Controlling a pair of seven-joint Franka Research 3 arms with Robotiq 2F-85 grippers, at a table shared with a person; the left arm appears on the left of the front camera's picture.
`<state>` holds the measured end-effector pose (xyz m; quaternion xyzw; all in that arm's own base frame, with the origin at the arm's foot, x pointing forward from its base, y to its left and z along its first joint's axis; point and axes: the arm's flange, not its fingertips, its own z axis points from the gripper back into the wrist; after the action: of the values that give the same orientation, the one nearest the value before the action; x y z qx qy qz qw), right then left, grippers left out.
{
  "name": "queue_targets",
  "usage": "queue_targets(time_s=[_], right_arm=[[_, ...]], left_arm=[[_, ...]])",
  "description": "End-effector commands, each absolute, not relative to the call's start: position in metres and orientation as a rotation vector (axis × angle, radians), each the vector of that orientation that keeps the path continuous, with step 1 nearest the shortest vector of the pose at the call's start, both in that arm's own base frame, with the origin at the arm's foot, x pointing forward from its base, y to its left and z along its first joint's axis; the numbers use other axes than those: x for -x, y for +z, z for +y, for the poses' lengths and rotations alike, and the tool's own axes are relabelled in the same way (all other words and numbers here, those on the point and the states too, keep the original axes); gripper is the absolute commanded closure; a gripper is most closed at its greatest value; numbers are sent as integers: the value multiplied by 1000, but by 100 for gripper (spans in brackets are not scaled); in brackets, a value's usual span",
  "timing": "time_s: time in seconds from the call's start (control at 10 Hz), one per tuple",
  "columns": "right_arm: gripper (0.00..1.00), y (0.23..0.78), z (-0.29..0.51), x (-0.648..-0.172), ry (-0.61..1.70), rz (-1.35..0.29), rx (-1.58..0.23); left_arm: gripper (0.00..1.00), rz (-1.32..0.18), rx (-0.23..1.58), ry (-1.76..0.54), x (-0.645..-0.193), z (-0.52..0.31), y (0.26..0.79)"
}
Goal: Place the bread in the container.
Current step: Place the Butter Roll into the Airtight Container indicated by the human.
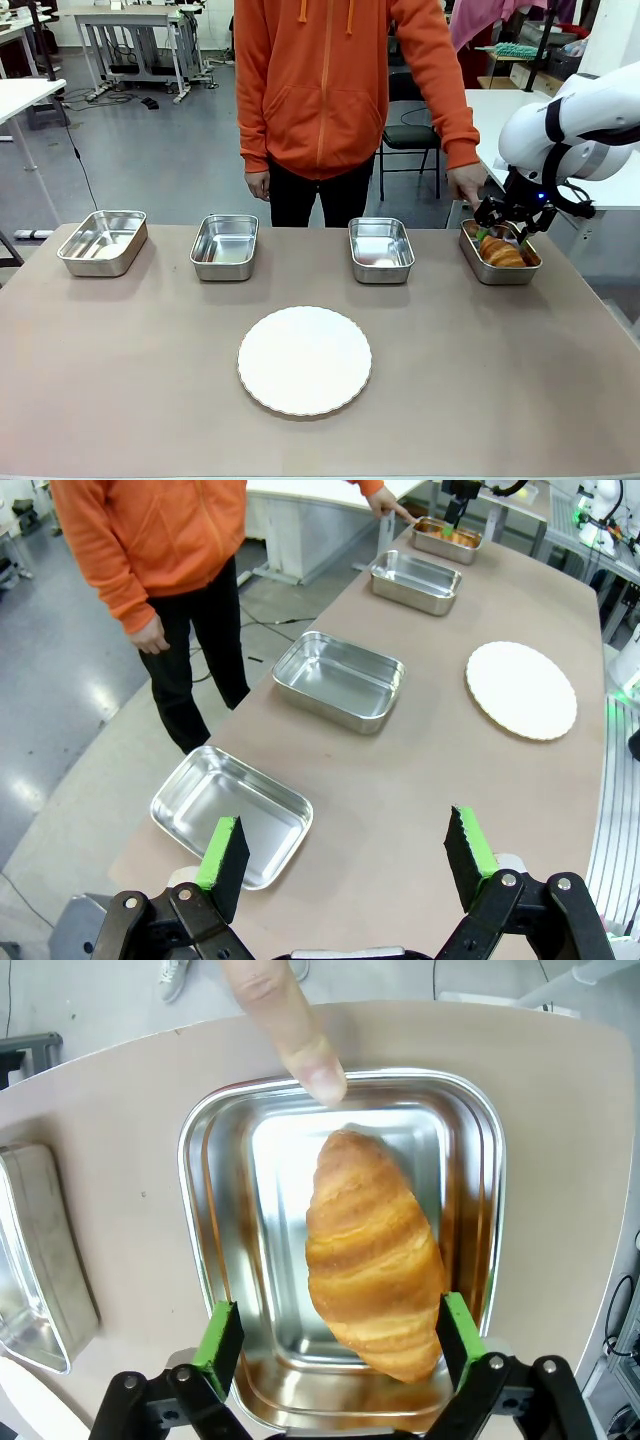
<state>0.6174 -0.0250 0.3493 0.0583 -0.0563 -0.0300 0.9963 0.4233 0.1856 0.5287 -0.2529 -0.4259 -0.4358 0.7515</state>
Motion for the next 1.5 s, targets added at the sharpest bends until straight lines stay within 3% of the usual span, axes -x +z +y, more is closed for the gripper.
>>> queue_targets(time_s=[0.0,0.1,0.6,1.4], right_arm=[[0,350,-25,-619,-68,-128,-123],[0,349,-25,-617,-60,-113,-117],[0,415,79,-535,-203,-345,39],[0,402,144,-407,163,-272,25]], left_arm=[[0,-945,560,-965,-421,186,530],[0,-945,560,-965,-421,186,530],[0,-945,560,-965,-421,186,530],[0,-945,560,-965,-421,186,530]])
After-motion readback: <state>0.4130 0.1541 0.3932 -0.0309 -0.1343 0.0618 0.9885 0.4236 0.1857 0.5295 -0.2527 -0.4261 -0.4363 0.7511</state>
